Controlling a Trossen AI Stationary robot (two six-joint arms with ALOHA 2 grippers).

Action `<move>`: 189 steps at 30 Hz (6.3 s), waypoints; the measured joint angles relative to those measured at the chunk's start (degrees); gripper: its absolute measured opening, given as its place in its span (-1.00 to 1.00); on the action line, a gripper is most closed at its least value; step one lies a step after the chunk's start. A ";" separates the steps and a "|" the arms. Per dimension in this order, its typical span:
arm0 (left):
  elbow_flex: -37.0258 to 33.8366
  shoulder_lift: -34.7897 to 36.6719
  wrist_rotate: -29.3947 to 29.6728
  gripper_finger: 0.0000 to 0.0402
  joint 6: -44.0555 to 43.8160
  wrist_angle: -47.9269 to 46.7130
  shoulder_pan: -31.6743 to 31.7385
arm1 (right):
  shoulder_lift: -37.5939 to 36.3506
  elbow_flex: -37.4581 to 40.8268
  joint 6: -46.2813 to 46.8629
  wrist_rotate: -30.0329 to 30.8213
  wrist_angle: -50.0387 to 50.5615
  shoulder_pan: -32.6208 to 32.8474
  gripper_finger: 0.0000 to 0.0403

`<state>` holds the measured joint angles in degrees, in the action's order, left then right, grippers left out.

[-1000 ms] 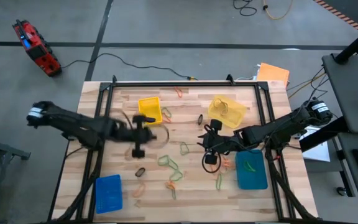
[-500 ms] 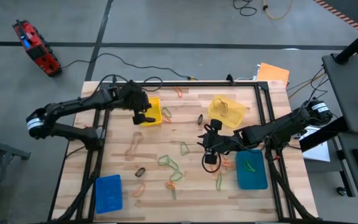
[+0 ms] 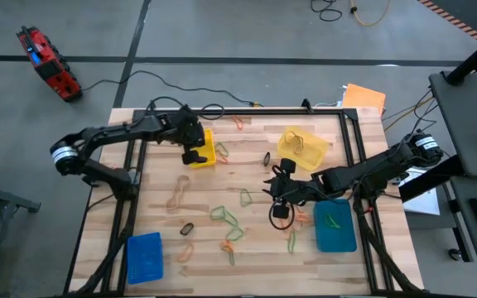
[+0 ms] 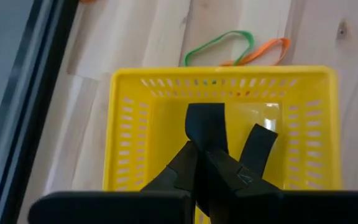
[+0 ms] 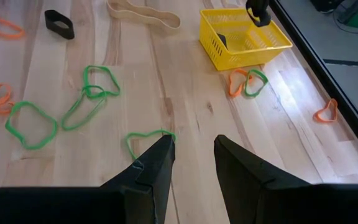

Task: Sort rubber bands into baskets
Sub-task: Put the black rubber band into the left yellow bin, then put the green rubber band into the left blue bin

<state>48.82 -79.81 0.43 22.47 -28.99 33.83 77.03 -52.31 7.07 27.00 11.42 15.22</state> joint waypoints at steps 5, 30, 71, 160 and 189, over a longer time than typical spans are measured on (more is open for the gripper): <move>0.00 -1.60 0.02 -1.00 0.01 -0.01 0.81 | 0.00 0.00 0.00 -0.02 0.02 0.00 -0.45; 0.00 -5.00 0.59 -0.73 0.45 1.98 1.17 | 0.00 0.00 0.30 -0.06 0.04 0.00 -0.45; 3.98 0.28 6.85 -0.27 -32.02 -0.83 -41.86 | 1.07 0.07 2.82 -0.41 0.29 0.00 -0.45; 4.74 12.90 -8.46 -1.00 -61.95 -14.74 -68.39 | 1.09 0.11 1.44 -0.28 2.89 -0.31 -0.45; 3.98 -0.59 -17.01 -0.93 -86.55 -33.60 -82.39 | 1.07 0.11 0.21 0.15 2.85 -0.64 -0.45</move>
<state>52.80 -80.41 -16.59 -64.08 -62.59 -48.56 78.11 -52.21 7.28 27.15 14.27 14.58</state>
